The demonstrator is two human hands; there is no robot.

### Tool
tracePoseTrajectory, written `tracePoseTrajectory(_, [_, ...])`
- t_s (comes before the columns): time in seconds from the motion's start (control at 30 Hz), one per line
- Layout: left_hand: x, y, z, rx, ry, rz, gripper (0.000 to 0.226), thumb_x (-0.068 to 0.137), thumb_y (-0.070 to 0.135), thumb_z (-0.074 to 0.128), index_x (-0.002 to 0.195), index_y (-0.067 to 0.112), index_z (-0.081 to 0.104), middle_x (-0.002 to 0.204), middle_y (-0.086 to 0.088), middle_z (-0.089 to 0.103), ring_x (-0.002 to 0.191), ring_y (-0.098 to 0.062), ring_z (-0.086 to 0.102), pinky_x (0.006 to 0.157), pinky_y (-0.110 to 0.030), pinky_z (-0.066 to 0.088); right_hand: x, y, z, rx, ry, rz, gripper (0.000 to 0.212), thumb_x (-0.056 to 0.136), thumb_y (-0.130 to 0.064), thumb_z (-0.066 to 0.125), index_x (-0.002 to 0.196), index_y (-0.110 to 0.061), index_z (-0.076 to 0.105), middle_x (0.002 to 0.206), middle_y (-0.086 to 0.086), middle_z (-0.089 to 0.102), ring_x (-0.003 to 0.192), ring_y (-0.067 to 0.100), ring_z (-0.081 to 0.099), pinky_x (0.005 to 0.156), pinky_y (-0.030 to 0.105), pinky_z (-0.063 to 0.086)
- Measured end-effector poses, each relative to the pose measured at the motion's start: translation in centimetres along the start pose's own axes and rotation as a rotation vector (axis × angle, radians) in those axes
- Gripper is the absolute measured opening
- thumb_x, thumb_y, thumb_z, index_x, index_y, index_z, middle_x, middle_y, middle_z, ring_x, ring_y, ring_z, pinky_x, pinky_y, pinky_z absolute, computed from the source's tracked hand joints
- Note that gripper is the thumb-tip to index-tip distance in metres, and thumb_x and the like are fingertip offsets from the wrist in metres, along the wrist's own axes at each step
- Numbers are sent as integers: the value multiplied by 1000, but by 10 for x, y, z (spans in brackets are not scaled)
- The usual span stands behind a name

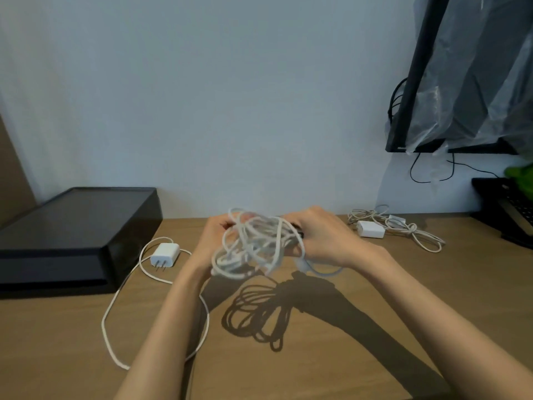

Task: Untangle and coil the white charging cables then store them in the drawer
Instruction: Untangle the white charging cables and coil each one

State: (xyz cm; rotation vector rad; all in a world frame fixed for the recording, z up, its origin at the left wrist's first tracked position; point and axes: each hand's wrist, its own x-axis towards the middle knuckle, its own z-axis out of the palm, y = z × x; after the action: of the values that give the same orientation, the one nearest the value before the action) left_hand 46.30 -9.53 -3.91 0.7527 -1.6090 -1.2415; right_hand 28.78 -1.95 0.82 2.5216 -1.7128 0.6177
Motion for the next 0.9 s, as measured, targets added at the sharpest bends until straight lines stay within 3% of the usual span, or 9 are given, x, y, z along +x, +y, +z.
tracePoseTrajectory(0.07, [-1, -4, 5, -20, 37, -12, 24, 86, -3, 60, 74, 13, 74, 35, 17, 48, 34, 2, 44, 40, -8, 34, 5, 3, 1, 205, 105, 72, 33, 81, -39, 69, 70, -13, 53, 60, 6, 53, 52, 13, 42, 52, 33, 29])
tracePoseTrajectory(0.13, [7, -12, 9, 58, 51, 33, 21, 96, 14, 52, 99, 5, 71, 42, 15, 36, 39, -2, 31, 42, -12, 26, 10, 8, 2, 307, 209, 172, 25, 84, -34, 67, 83, -10, 59, 70, 7, 60, 65, 22, 56, 57, 40, 40])
tracePoseTrajectory(0.23, [10, -16, 16, 136, 42, 19, 29, 100, 27, 43, 96, 19, 71, 54, 9, 31, 45, -4, 27, 43, -16, 25, 18, 17, 4, 302, 348, 303, 11, 85, -21, 62, 89, -13, 56, 66, -3, 56, 64, 19, 52, 59, 40, 40])
tracePoseTrajectory(0.33, [8, -17, 24, 170, 27, 95, 28, 100, 17, 42, 99, 2, 67, 65, -9, 53, 40, -6, 37, 41, -20, 36, 21, 25, 6, 36, 424, 463, 13, 83, -17, 59, 86, -14, 46, 70, 2, 57, 68, 30, 52, 55, 36, 34])
tracePoseTrajectory(0.37, [7, -18, 27, 184, 47, 129, 22, 99, 14, 45, 103, 4, 64, 71, -9, 61, 40, -7, 42, 41, -21, 40, 21, 26, 7, -73, 411, 503, 15, 83, -15, 57, 86, -14, 42, 72, 4, 56, 69, 34, 50, 54, 35, 31])
tracePoseTrajectory(0.47, [3, -18, 36, 165, 78, 178, 15, 94, 10, 54, 105, 19, 56, 78, -3, 72, 46, -12, 56, 47, -24, 49, 21, 26, 12, -228, 326, 588, 17, 85, -13, 52, 90, -13, 36, 80, 9, 55, 73, 33, 47, 61, 34, 30])
tracePoseTrajectory(0.57, [-2, -20, 46, 221, 44, 228, 11, 90, 14, 62, 94, 24, 63, 82, -2, 74, 55, -16, 65, 53, -31, 56, 22, 28, 20, -267, 282, 614, 15, 87, -14, 51, 95, -11, 38, 98, 15, 64, 89, 38, 58, 65, 35, 32])
tracePoseTrajectory(0.67, [-3, -25, 50, 291, 33, 260, 12, 86, 20, 68, 95, 25, 73, 76, 1, 73, 54, -14, 65, 55, -36, 56, 23, 28, 28, -287, 260, 615, 19, 88, -15, 52, 103, -9, 42, 102, 15, 66, 94, 38, 61, 66, 35, 33])
tracePoseTrajectory(0.9, [-3, -20, 45, 286, 152, 266, 15, 77, 28, 76, 92, 26, 77, 74, 18, 72, 54, 6, 58, 58, -26, 51, 24, 14, 39, -306, 282, 560, 24, 91, -16, 52, 110, -7, 38, 101, 14, 67, 94, 39, 62, 64, 35, 33])
